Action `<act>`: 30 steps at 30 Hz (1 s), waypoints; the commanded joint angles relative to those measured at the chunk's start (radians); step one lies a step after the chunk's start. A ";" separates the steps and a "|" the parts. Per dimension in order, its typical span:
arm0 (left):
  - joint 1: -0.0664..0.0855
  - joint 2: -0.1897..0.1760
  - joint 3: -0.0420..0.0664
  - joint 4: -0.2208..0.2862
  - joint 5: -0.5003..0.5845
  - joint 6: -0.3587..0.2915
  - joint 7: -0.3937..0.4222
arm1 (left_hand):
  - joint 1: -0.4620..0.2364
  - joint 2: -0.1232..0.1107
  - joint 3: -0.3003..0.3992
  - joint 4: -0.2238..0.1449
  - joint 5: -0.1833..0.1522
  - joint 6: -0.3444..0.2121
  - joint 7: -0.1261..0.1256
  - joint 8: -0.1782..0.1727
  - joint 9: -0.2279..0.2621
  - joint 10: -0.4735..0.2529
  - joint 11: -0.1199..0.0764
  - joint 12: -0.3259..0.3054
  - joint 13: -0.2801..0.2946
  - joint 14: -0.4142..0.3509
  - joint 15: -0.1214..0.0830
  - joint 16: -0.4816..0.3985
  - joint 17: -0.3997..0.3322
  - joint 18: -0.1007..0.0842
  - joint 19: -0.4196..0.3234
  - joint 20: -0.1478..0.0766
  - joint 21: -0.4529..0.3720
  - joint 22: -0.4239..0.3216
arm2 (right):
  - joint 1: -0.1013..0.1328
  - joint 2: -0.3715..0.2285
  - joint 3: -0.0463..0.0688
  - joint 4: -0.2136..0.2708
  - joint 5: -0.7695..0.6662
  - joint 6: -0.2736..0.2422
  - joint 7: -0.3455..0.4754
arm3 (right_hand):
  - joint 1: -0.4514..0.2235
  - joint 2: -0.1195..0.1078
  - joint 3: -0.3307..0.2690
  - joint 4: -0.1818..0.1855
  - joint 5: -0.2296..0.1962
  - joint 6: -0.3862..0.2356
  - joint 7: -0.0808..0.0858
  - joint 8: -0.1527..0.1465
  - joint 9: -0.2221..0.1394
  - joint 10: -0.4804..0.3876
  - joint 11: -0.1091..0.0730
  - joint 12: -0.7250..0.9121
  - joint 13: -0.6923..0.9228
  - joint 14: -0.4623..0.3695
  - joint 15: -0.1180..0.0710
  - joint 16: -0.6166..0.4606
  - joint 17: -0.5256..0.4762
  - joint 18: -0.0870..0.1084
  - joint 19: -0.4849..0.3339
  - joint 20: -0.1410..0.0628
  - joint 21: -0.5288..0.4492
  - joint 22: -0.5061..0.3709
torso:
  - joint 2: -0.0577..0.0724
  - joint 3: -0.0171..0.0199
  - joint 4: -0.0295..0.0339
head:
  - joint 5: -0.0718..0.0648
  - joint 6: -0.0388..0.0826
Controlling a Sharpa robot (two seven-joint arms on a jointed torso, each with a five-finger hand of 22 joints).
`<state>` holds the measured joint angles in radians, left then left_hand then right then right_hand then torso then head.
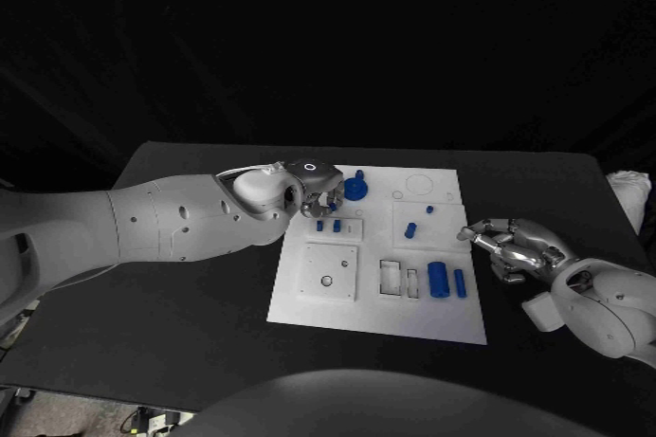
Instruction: Assemble the parts on the task board
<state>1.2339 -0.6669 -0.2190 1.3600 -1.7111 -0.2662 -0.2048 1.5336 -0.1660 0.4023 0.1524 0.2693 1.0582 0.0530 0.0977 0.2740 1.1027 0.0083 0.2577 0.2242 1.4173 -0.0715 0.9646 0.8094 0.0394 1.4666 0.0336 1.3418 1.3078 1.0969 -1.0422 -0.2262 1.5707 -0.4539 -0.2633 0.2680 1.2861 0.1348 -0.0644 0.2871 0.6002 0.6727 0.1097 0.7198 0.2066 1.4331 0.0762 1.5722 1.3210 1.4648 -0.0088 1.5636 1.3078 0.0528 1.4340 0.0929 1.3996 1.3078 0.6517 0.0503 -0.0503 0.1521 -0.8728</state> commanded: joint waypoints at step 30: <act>0.013 -0.135 0.011 0.085 0.055 -0.331 0.187 | -0.090 -0.063 -0.195 0.136 -0.179 -0.142 -0.091 -0.013 -0.040 -0.273 0.013 0.058 0.010 -0.030 0.013 0.064 0.026 0.017 -0.001 0.018 -0.047 0.189 | 0.040 -0.046 0.000 0.046 -0.005 -0.042 0.019 | 0.058 -0.055 0.002 -0.007 -0.176 0.006 0.003 -0.021 -0.008 -0.030 -0.038 -0.121 0.050 0.069 -0.011 -0.025 0.186 0.010 -0.036 0.001 -0.049 0.177 | -0.001 -0.0049 0.0001 | 0.004 0.000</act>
<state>1.2418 -0.7956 -0.2100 1.4349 -1.6864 -0.4670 -0.1163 1.4481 -0.2329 0.2262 0.2851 0.0854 0.9163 -0.0293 0.0808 0.2343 0.8368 0.0234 0.3074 0.2317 1.3916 -0.0539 1.0227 0.8299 0.0396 1.4631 0.0517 1.2917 1.3076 1.1322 -1.0874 -0.2265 1.6126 -0.4537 -0.2891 0.2725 1.3390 0.0818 -0.0535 0.2795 0.4382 0.6746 0.1117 0.7036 0.2022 1.4144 0.0411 1.4633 1.3782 1.4688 -0.0130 1.5418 1.3075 0.0529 1.4063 0.0949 1.3549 1.3075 0.6506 0.0476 -0.0506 0.1602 -0.8728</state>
